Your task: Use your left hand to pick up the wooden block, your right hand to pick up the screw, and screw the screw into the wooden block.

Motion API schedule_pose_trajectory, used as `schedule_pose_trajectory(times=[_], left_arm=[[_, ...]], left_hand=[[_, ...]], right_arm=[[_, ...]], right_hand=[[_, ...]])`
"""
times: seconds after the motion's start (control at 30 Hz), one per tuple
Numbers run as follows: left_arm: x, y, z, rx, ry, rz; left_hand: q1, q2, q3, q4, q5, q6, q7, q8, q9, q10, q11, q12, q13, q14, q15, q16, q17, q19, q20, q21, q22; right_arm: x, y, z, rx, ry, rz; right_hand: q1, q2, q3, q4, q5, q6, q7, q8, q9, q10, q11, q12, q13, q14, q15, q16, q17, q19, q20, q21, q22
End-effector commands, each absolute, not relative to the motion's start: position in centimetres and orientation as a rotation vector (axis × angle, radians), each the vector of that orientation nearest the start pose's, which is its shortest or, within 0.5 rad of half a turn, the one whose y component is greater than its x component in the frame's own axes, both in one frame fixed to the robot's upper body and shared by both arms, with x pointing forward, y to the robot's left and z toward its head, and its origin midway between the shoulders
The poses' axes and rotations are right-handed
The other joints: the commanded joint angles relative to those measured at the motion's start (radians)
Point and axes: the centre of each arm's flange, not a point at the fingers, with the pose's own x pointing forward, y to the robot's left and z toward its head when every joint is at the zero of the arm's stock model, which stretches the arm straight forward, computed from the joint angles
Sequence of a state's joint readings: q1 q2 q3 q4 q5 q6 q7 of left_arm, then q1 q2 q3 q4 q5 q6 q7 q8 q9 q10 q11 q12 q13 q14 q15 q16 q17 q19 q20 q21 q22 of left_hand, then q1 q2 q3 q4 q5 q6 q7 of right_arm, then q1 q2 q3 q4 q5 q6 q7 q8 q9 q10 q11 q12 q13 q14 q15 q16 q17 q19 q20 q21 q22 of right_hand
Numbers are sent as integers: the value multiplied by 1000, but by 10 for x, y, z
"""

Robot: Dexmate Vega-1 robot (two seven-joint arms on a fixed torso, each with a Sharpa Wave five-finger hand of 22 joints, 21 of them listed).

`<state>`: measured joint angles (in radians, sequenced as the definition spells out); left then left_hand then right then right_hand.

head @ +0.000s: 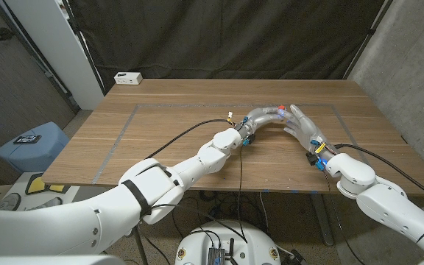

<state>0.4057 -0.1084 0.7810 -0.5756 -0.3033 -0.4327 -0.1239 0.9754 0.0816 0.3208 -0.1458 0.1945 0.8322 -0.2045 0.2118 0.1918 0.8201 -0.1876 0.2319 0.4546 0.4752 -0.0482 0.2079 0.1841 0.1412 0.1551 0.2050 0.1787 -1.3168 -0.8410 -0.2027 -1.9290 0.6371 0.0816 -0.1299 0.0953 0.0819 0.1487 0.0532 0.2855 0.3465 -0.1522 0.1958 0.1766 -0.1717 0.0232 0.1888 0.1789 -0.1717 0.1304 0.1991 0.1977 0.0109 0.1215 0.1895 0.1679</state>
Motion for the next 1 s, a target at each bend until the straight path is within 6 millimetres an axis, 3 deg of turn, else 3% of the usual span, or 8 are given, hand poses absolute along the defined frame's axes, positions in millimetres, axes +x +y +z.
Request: schedule_pose_trajectory(times=[0.03, 0.43, 1.0], left_arm=[[677, -60, -30, 272, -535, -668], [677, -60, -30, 277, -536, -671], [674, -58, -29, 282, -545, -669]], left_hand=[[-4, 11, -3, 0, 1, 28, -14, 3, 3, 41, -32, 17, 16, 12, -55, 6, 1, -1, -2, 3, 5], [-3, 14, -1, -1, 2, 13, -6, -6, 3, 31, -31, 9, 14, 8, -55, 4, 2, -2, 1, 2, 5], [-18, 26, 4, 7, 2, 17, -3, -6, 4, 27, -32, 3, 15, 8, -52, 1, 3, 1, 4, 3, 6]], right_arm=[[521, -294, -74, -168, -469, 238], [513, -307, -70, -166, -479, 184], [521, -316, -63, -165, -493, 160]], right_hand=[[2, 8, 5, 7, 8, 6, -5, -1, 1, -57, 3, 6, 4, -118, -3, 5, 4, 7, 1, 3, 2], [2, 8, 5, 7, 7, 9, 0, -2, 1, -48, 1, 9, 4, -112, -4, 7, 4, 9, 2, 4, 2], [4, 8, 6, 6, 7, -5, 1, -10, 1, -49, 1, 7, 4, -113, -2, 6, 3, 10, 4, 3, 2]])
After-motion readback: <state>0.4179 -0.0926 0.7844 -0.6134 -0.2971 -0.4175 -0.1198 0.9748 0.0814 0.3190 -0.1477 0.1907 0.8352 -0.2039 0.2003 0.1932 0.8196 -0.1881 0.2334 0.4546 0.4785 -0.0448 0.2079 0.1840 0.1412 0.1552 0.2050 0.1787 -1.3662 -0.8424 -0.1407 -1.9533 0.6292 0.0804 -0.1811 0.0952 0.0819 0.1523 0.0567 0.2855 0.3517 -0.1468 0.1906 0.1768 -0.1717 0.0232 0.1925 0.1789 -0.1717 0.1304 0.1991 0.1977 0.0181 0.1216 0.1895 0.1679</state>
